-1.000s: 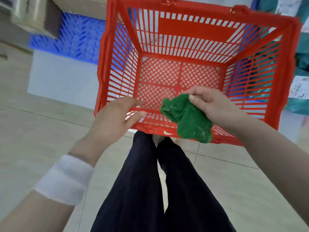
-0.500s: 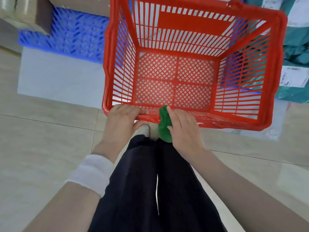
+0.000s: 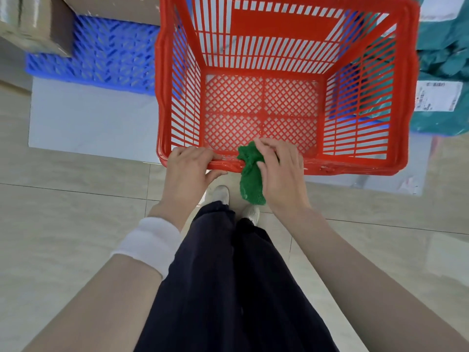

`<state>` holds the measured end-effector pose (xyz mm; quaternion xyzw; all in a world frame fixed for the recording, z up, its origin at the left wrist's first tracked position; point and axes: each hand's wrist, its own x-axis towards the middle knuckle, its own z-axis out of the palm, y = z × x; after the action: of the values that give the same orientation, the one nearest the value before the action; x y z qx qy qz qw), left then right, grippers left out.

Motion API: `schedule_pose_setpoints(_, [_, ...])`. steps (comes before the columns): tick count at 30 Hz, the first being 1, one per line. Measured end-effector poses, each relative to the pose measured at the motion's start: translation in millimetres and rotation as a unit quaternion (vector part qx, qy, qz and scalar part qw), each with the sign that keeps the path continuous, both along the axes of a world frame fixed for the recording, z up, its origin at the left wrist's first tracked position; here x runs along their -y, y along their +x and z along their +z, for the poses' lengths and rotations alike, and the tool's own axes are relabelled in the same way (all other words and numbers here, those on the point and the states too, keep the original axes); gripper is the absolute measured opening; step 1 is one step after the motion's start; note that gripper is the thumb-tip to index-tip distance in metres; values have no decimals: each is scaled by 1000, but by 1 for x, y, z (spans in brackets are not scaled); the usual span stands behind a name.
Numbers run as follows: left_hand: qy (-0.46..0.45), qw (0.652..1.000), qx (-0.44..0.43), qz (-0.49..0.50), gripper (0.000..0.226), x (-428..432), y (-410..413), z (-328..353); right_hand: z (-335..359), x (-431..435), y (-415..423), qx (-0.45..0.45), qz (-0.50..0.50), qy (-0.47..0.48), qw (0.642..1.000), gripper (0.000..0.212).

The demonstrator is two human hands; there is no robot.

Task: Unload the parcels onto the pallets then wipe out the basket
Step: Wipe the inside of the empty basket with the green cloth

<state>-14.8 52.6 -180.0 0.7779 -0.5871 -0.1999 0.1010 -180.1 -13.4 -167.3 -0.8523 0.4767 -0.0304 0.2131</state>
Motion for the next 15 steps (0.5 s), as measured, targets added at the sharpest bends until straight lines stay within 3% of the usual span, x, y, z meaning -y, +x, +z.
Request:
schedule_pose_setpoints(4, [-14, 1000, 9, -10, 33, -1, -1, -4, -7, -15, 1, -74, 93, -22, 993, 79])
schedule_pose_setpoints(11, [-22, 1000, 9, -13, 29, -1, 1, -4, -19, 6, -14, -174, 224, -225, 932, 59])
schedule_pose_setpoints(15, [-18, 1000, 6, -8, 30, -1, 2, -4, -17, 11, -38, -221, 211, -254, 918, 58])
